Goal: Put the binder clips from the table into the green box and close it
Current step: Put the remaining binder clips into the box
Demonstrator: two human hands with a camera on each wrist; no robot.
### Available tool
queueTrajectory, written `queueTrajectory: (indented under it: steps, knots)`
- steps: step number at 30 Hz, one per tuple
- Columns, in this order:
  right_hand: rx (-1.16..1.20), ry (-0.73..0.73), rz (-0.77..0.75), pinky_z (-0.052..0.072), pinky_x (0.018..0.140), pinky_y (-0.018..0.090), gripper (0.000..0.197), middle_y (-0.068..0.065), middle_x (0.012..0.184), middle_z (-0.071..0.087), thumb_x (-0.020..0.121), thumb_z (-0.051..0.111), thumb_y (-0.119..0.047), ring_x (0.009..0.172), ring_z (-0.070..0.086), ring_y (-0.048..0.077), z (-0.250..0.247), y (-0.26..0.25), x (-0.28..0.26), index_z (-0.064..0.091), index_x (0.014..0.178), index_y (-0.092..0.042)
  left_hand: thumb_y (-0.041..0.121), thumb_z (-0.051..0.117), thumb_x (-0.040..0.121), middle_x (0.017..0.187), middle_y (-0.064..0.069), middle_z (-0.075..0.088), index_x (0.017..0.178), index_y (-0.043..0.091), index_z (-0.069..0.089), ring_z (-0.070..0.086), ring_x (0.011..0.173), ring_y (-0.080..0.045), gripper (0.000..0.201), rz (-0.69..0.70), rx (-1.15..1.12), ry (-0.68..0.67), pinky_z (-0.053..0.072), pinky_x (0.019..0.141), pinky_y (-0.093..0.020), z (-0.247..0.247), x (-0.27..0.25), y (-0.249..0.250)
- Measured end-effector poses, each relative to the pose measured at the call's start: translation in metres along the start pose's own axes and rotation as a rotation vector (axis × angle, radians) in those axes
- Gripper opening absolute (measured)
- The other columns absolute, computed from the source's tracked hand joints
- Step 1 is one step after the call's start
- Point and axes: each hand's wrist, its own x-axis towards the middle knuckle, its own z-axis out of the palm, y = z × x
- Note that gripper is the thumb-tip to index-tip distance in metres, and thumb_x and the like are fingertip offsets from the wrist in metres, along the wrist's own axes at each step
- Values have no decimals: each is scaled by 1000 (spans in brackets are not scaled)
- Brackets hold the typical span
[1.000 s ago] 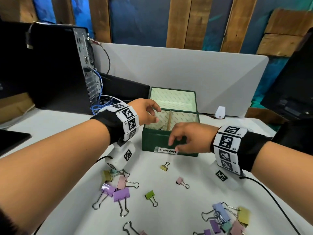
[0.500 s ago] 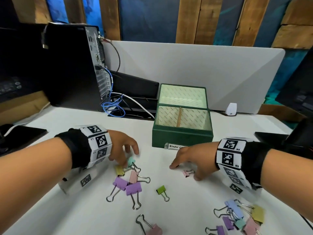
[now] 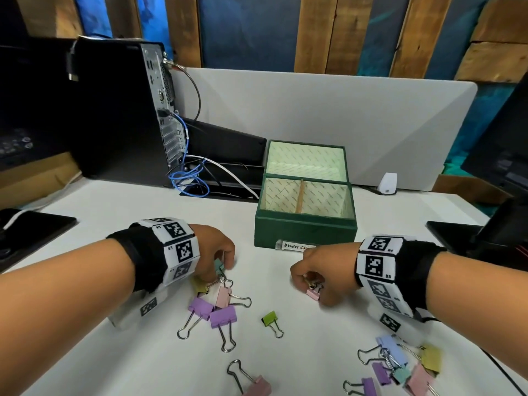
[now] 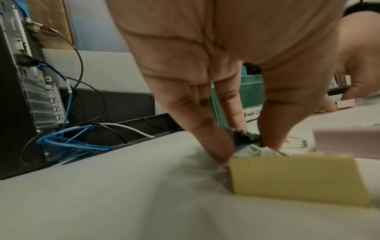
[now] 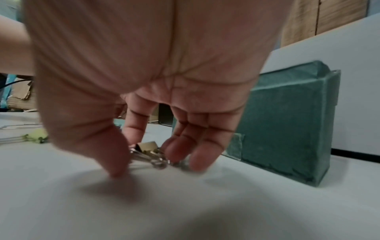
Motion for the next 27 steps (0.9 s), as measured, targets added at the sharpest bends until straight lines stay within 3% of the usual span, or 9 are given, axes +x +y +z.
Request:
queueTrajectory:
  steps: [4,7,10,13,16,19,23,25,27]
  knots:
    - [38,-54,35,35,54,22,19,-2,90,52,74,64,-19,74,46,15,2,1,0,48,80,-26,18,68,71,109,5,56,95,33,58,55,88,-15,30,28,-51,92,50,84,-30,-2,-3,-1]
    - [21,-52,26,32,51,22,13,-1,86,50,77,59,-17,73,43,15,2,2,0,47,77,-21,14,70,72,97,4,61,82,37,54,56,80,-14,29,53,-191,193,52,80,-30,-14,-4,-2]
    - [37,-34,17,35,55,22,16,-2,84,52,78,60,-17,74,46,15,0,5,-1,47,71,-23,12,73,73,83,13,60,81,36,57,56,67,-8,30,65,-403,329,51,73,-26,-31,-1,1]
    - [58,20,22,36,58,22,22,-2,82,55,80,66,-22,73,47,13,-3,9,-4,47,68,-26,11,75,73,90,7,64,85,31,60,60,71,-13,28,131,-620,451,54,77,-29,-47,6,9]
    - [153,145,51,41,64,24,21,-4,80,62,77,69,-21,71,49,9,-8,15,-10,52,68,-28,20,77,72,100,-8,65,95,28,63,58,77,-14,28,142,-730,573,53,84,-36,-59,19,20]
    - [198,318,76,32,56,17,20,-12,65,48,79,68,-21,61,42,1,-25,21,-20,53,69,-29,30,75,74,99,5,57,111,33,60,55,86,-9,41,139,-767,576,46,81,-25,-65,31,33]
    - [311,603,173,32,51,13,24,-13,63,49,79,70,-23,60,45,1,-52,32,-29,53,66,-31,34,75,73,131,5,51,137,33,40,53,119,-14,73,162,-849,448,40,97,-27,-64,38,40]
    - [355,724,206,34,50,11,21,-13,62,50,80,70,-21,59,45,4,-59,40,-27,55,68,-28,31,74,75,140,3,46,138,31,38,48,126,-14,72,171,-822,432,38,97,-26,-61,33,37]
    - [390,811,230,34,52,14,16,-13,62,50,81,69,-20,59,46,7,-62,46,-21,57,71,-23,29,73,77,135,5,51,130,32,48,52,121,-11,59,181,-771,449,38,94,-22,-57,20,30]
